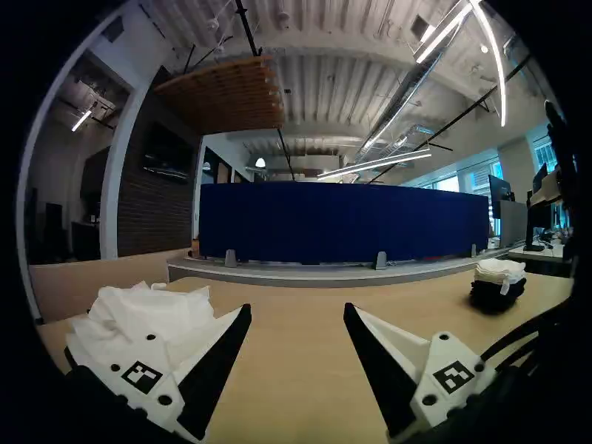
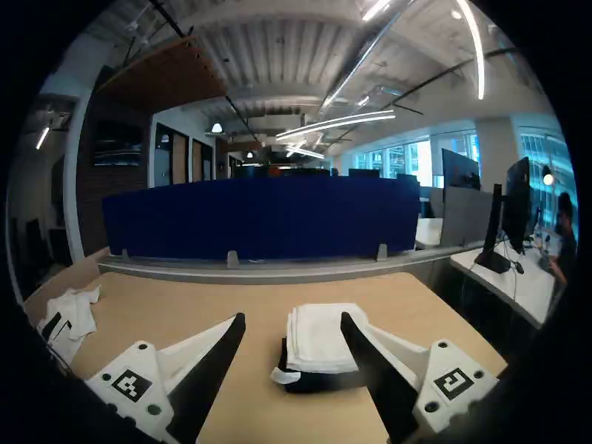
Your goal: Fold towel
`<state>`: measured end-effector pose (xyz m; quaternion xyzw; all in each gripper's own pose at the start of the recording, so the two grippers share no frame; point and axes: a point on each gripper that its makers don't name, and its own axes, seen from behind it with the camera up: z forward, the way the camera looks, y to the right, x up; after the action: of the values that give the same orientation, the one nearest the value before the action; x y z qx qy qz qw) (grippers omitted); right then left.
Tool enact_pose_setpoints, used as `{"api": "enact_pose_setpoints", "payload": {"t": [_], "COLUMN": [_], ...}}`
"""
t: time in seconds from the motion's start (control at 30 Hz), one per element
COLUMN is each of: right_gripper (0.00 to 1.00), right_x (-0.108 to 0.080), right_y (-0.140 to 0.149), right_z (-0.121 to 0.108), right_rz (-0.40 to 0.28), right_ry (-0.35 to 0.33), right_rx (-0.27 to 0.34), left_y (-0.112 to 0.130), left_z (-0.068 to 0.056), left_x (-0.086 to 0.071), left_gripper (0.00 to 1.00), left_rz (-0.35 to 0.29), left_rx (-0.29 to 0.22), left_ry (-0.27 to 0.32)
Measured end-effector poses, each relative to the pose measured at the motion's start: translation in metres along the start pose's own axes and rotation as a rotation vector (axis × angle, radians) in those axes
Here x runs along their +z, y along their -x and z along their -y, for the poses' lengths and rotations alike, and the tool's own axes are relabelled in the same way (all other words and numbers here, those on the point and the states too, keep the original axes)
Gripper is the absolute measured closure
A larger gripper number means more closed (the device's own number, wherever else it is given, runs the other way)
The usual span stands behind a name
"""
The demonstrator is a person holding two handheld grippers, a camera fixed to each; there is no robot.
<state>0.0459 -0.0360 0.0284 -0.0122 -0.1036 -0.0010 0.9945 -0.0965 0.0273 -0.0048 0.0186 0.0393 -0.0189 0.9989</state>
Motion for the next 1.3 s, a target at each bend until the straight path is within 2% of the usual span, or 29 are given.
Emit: {"api": "enact_pose_setpoints", "payload": {"t": [0.3,0.4,0.6,0.8,1.0,1.1,1.3], "right_gripper": [0.0,0.0,0.0,0.0,0.0,0.0,0.0], "right_x": [0.002,0.002,-0.001,-0.008,-0.013,-0.016,-0.023], "right_y": [0.004,0.004,-0.003,-0.025,-0.046,-0.043,-0.019], "right_z": [-0.006,-0.004,-0.01,-0.023,-0.041,-0.046,-0.055], "right_rz": [0.002,-0.001,-0.018,-0.071,-0.139,-0.166,-0.176], "right_ry": [0.004,-0.005,-0.015,-0.028,-0.041,-0.046,-0.051], "right_rx": [0.006,0.016,0.052,0.074,0.071,0.082,0.113], "left_y": [0.007,0.016,0.022,0.022,0.023,0.022,0.022], "left_z": [0.001,0.003,0.002,0.0,0.001,0.001,0.0], "left_x": [-0.002,-0.001,-0.003,-0.003,-0.004,-0.005,-0.005], "left_gripper": [0.07,0.07,0.07,0.07,0.07,0.06,0.04], "left_rz": [0.025,0.055,0.06,0.058,0.059,0.059,0.059], "left_rx": [0.026,0.027,0.029,0.032,0.032,0.032,0.032], "left_ry": [-0.005,-0.01,-0.009,-0.009,-0.009,-0.01,-0.01]}}
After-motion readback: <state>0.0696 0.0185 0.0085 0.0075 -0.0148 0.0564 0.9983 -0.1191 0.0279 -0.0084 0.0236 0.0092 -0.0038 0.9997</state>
